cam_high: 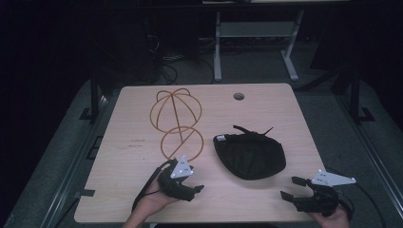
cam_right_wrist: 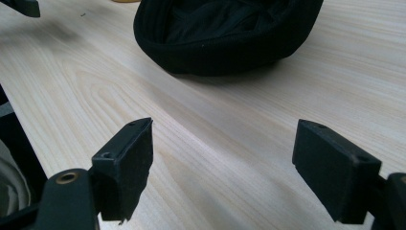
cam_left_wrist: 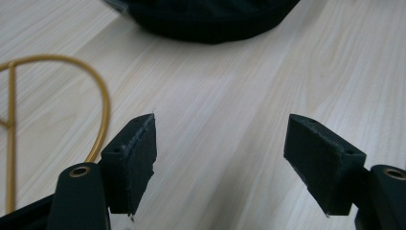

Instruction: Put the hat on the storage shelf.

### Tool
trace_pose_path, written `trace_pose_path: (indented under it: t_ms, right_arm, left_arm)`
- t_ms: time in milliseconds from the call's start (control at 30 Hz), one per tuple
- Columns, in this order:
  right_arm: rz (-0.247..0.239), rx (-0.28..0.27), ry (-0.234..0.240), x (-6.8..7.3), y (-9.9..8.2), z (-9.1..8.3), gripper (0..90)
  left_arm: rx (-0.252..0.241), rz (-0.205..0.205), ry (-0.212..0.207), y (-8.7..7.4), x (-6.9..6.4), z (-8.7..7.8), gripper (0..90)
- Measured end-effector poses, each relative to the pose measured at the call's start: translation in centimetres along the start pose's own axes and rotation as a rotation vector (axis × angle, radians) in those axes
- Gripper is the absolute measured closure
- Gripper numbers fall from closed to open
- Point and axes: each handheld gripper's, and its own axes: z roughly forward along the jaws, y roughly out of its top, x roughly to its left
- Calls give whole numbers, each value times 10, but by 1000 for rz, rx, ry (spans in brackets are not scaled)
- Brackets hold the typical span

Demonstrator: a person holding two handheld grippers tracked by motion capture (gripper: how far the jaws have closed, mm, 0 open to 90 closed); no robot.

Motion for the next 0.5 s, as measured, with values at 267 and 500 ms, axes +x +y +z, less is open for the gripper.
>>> trace_pose_path:
  t_ms: [267,500]
  right_arm:
    - [13,-16,2,-2,-1,-4,212]
    - [9,-25,5,-3,-1,-5,212]
  left_arm:
    - [-14,49,-54,26,-11,16,269]
    - [-6,95,-83,45,-22,33,272]
